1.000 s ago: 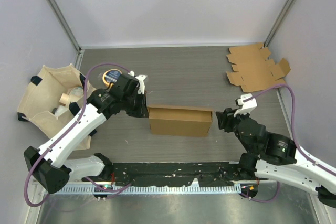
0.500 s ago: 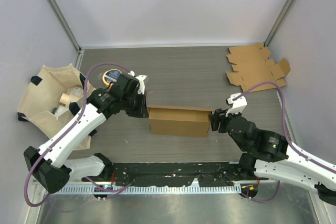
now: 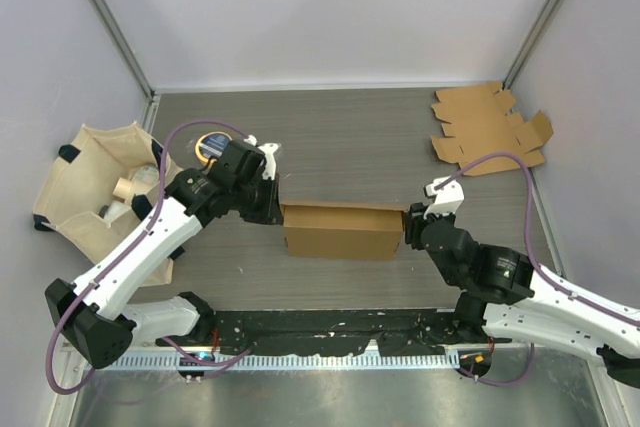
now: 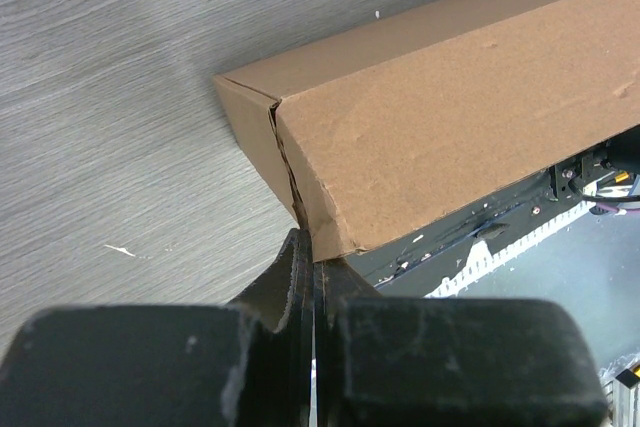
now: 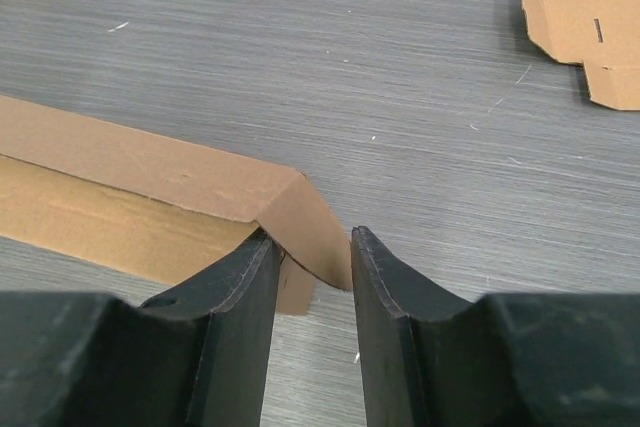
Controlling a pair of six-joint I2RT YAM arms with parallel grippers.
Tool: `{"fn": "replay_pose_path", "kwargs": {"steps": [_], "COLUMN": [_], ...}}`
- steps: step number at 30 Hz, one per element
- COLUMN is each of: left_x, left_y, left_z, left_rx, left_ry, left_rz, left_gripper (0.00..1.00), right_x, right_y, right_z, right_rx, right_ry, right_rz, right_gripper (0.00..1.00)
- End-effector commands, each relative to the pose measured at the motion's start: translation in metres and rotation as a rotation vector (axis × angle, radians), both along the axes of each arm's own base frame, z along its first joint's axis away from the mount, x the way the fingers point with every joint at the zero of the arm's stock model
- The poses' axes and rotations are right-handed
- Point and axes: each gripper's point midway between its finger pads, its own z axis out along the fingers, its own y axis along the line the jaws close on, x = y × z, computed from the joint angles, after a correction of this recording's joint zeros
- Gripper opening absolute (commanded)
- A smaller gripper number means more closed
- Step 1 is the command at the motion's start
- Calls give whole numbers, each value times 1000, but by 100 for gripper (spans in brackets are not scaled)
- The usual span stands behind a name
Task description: Fold the paper box
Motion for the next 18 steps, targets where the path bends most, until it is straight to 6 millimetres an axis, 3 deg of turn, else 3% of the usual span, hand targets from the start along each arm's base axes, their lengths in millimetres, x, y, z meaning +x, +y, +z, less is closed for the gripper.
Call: {"fn": "replay_pose_path", "kwargs": {"steps": [1, 4, 7, 9, 10, 18], "left_x": [-3, -3, -2, -2, -2, -1], "left_y": [2, 1, 0, 0, 0, 1], "left_z": [8, 8, 8, 6, 6, 2], "left_rx": [-10, -10, -9, -9, -9, -5], "left_ry": [-12, -10, -12, -7, -7, -7], "left_rz": [-21, -24, -24, -28, -28, -18], "left_gripper": [0, 0, 0, 0, 0, 0], "right_x": [8, 10, 11, 10, 10, 5], "right_y": [7, 8, 12, 19, 22, 42], "right_z": [6, 6, 12, 17, 22, 27], "right_rx": [19, 17, 19, 23, 19, -22], "right_ry": [-38, -49, -56, -50, -42, 84], "right_rz": [-14, -15, 10, 43, 47, 87], "right_gripper": [40, 35, 22, 4, 1, 1]}}
